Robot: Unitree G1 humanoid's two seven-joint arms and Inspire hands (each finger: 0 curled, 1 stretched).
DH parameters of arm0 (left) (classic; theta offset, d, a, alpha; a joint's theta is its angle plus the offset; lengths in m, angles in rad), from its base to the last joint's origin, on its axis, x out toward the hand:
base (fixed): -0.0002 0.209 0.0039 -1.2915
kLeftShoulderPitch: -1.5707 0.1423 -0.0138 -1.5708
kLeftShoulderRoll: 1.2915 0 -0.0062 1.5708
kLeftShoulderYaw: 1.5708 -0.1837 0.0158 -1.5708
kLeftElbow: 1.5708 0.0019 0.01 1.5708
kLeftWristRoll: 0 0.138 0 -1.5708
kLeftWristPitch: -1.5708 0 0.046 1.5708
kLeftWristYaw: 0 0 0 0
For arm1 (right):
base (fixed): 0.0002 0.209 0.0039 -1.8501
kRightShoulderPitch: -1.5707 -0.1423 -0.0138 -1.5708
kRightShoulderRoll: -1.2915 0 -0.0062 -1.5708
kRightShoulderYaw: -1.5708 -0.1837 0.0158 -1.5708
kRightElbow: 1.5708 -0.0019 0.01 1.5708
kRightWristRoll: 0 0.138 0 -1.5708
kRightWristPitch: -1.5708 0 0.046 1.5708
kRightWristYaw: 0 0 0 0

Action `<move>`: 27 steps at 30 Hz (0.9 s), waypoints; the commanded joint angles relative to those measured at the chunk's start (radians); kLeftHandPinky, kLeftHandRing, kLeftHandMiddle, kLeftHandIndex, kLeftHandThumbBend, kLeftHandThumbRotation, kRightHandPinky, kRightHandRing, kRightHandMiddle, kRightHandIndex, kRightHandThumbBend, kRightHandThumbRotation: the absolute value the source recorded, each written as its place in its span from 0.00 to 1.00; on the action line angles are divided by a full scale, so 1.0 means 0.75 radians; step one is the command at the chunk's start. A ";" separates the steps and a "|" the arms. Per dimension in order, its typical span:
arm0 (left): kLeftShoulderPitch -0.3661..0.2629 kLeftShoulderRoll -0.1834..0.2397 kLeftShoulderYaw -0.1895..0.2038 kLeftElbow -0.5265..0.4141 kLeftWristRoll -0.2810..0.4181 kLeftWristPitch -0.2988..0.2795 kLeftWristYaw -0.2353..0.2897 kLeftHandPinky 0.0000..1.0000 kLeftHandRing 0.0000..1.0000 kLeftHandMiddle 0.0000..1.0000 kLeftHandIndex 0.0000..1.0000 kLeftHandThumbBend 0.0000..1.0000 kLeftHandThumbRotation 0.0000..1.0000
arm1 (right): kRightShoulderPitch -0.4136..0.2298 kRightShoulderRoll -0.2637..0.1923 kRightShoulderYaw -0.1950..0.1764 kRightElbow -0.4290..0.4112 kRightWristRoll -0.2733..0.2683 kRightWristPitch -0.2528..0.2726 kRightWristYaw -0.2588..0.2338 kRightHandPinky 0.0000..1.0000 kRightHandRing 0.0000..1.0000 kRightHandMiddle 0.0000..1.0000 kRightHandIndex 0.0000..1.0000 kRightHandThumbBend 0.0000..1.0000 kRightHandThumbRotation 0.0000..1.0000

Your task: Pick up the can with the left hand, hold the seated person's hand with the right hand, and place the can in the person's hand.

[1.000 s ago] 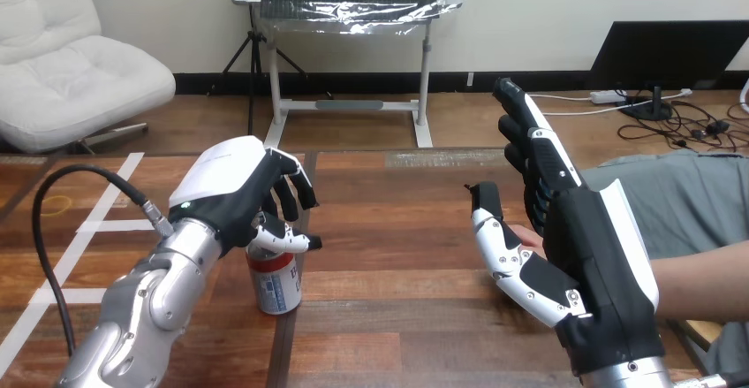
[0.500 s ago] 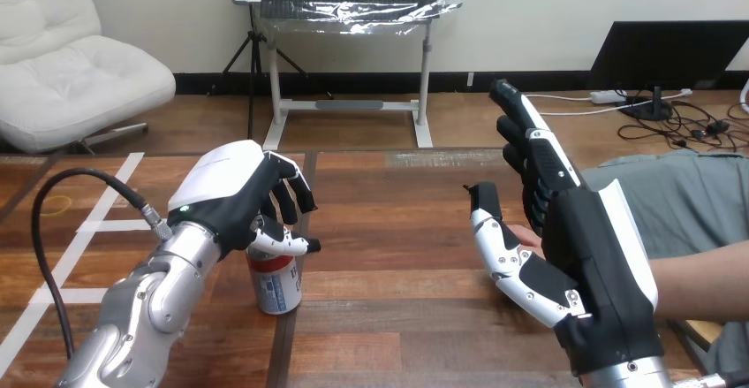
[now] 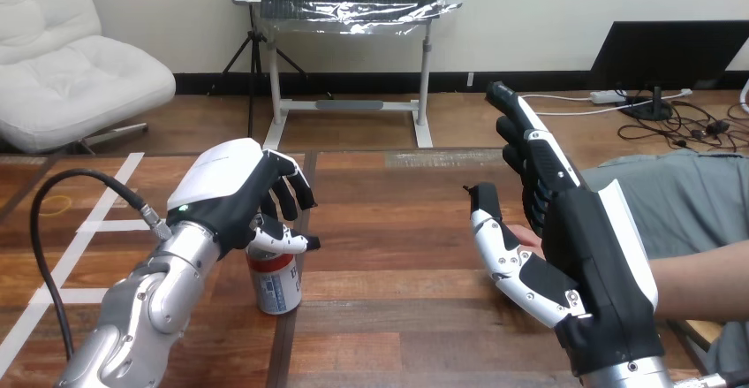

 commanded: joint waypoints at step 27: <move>-0.085 0.069 -0.016 -0.104 0.104 0.154 -0.252 0.62 0.72 0.78 0.76 0.84 0.18 | -0.089 -0.006 -0.014 -0.049 0.003 -0.004 0.015 1.00 1.00 1.00 0.94 0.00 0.00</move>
